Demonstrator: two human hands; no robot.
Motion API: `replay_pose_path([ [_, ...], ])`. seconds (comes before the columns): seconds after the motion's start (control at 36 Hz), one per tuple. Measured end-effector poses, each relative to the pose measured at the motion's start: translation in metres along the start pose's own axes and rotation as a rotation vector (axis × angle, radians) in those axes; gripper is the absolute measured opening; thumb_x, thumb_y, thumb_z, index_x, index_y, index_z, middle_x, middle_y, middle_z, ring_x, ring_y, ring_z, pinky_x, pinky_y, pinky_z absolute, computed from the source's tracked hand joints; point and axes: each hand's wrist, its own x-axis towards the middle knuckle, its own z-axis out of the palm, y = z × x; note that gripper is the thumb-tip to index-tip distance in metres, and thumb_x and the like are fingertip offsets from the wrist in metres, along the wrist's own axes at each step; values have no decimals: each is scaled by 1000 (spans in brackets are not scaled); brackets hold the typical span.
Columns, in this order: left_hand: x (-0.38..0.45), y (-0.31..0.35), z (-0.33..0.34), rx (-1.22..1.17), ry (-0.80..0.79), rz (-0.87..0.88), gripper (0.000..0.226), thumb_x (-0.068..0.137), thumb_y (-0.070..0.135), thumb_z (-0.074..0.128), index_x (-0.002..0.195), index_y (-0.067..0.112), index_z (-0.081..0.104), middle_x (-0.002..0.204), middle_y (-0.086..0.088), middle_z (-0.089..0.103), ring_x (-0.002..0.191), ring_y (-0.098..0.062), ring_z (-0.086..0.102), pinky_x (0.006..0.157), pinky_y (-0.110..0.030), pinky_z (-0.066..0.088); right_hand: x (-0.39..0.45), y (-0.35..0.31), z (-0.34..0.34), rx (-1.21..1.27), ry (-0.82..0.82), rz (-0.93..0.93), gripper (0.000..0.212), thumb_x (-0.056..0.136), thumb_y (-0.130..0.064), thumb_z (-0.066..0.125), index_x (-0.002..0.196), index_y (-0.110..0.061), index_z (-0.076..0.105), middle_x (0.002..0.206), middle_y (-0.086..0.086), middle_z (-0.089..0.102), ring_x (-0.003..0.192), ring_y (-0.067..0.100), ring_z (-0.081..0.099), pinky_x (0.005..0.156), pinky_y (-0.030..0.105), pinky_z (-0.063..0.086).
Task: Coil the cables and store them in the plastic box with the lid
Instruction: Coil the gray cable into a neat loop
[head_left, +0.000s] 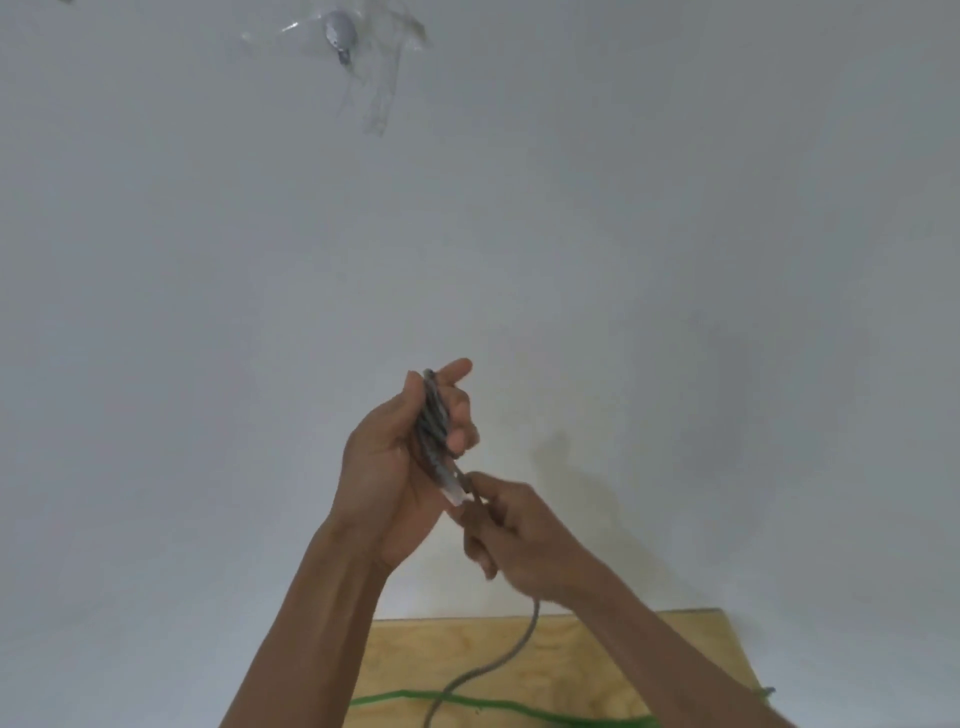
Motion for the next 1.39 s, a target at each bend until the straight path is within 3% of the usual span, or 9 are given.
replay_pose_path([
  [0.39,11,-12,-35,567,199,209,40,102,29,46,80,34,79,75,-4,63,88,-20,54,109,-52,35,-14,-8,-11,-627,-132,128,19,103,-31,42,118,-41,48,61,-9,51,59,15,51,71,36,51],
  [0.56,17,-21,-40,810,227,280,43,107,22,41,72,18,67,76,-13,63,133,-10,48,86,-11,45,-17,-6,-7,-959,-13,118,21,103,-25,40,121,-38,39,71,-11,53,71,22,52,65,35,40],
  [0.69,25,-23,-51,1061,308,329,38,107,21,39,78,11,61,84,-7,68,139,3,38,96,-18,41,-18,0,-6,-1179,198,12,11,103,-23,41,108,-32,41,75,-5,55,58,20,46,49,29,19],
  [0.89,30,-29,-70,1465,176,141,26,106,17,39,94,0,54,94,4,59,99,25,45,78,-3,39,-14,-21,-16,-767,333,-80,21,92,-45,64,93,-25,71,80,-10,71,72,11,64,65,29,49],
  [0.94,26,-30,-72,1485,149,142,38,106,27,38,88,-2,54,91,-6,63,83,10,52,73,-4,41,-11,-30,-27,-612,293,-50,15,84,-41,75,83,-25,76,74,-12,72,71,6,65,67,21,50],
  [1.06,10,-29,-69,1286,52,-34,60,102,51,27,96,3,64,76,-13,67,66,-17,61,71,-32,51,-8,-46,-53,-431,162,-100,5,83,-29,77,83,-24,78,75,-5,74,69,17,66,68,30,52],
  [1.19,-15,-39,-41,1052,-179,-254,69,102,54,12,110,12,66,75,-12,67,65,-16,57,64,-19,46,9,-65,-73,-277,115,-248,10,81,-13,78,91,-13,78,83,-1,77,79,19,72,77,24,59],
  [1.31,-27,-52,-17,847,-260,-224,73,98,66,14,107,18,69,73,-8,64,66,-21,52,69,-41,36,25,-60,-80,-40,175,-206,8,81,0,75,89,-1,75,65,3,72,57,9,66,54,14,49],
  [1.39,-27,-51,-7,622,-279,-147,72,98,65,23,113,11,68,70,-10,61,62,-23,48,68,-51,32,25,-36,-75,38,229,-95,9,80,-19,80,82,-11,78,68,11,70,57,19,59,52,35,44],
])
